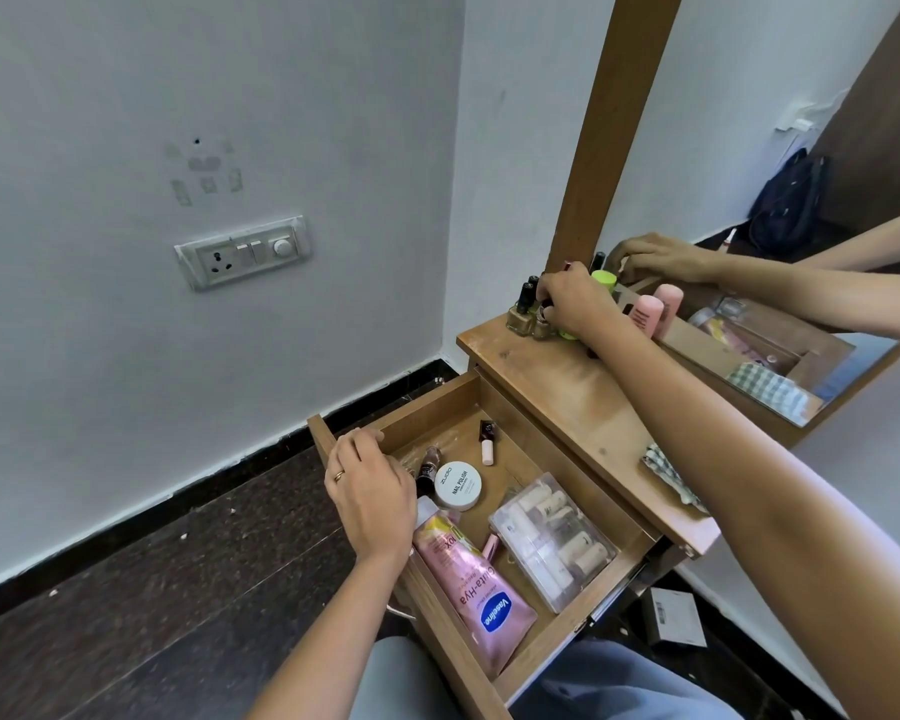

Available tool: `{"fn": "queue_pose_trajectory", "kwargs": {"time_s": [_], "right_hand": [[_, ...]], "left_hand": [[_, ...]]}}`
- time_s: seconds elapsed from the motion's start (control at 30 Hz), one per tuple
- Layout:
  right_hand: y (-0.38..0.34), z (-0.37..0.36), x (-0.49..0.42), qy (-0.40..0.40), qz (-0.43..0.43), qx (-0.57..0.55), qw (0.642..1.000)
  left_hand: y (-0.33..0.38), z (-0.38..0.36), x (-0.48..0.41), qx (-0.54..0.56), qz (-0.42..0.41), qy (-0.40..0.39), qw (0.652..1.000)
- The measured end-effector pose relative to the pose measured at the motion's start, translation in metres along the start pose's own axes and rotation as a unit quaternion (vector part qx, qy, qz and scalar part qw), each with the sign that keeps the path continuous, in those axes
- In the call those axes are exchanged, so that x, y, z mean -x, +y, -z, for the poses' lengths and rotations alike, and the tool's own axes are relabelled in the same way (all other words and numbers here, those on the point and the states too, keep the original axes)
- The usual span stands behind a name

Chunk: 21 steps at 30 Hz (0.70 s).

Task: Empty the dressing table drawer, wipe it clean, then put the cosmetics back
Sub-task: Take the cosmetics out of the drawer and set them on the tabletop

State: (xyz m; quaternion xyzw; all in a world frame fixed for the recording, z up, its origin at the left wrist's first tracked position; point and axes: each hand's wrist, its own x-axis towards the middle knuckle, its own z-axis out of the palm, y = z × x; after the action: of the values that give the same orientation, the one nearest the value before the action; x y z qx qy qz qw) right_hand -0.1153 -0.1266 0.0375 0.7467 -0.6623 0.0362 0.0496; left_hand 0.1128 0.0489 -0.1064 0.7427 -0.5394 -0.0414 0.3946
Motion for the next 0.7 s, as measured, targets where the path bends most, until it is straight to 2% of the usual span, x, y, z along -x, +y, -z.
{"fn": "queue_pose_trajectory", "kwargs": {"time_s": [0.3, 0.4, 0.47, 0.53, 0.6, 0.63, 0.7], "right_hand": [[-0.002, 0.001, 0.005, 0.015, -0.003, 0.01, 1.0], [-0.01, 0.001, 0.015, 0.122, -0.006, -0.03, 0.992], [-0.028, -0.002, 0.037, 0.173, 0.053, -0.084, 0.98], [-0.056, -0.017, 0.066, 0.13, 0.186, -0.086, 0.97], [-0.084, -0.052, 0.092, 0.022, 0.312, -0.063, 0.948], [-0.095, -0.074, 0.1, -0.03, 0.348, -0.048, 0.936], [-0.108, -0.118, 0.103, -0.076, 0.377, -0.028, 0.923]], "left_hand": [[-0.001, -0.001, 0.0, -0.001, -0.001, 0.0, 1.0], [-0.001, -0.001, 0.0, -0.004, -0.002, 0.002, 1.0], [0.0, -0.001, -0.001, -0.007, -0.001, -0.001, 1.0], [0.0, -0.001, -0.001, -0.011, 0.001, -0.006, 1.0], [-0.001, -0.001, 0.0, -0.01, 0.002, -0.004, 1.0], [-0.001, -0.001, 0.0, -0.01, 0.003, -0.005, 1.0], [-0.001, -0.001, 0.001, -0.012, 0.004, -0.009, 1.0]]}}
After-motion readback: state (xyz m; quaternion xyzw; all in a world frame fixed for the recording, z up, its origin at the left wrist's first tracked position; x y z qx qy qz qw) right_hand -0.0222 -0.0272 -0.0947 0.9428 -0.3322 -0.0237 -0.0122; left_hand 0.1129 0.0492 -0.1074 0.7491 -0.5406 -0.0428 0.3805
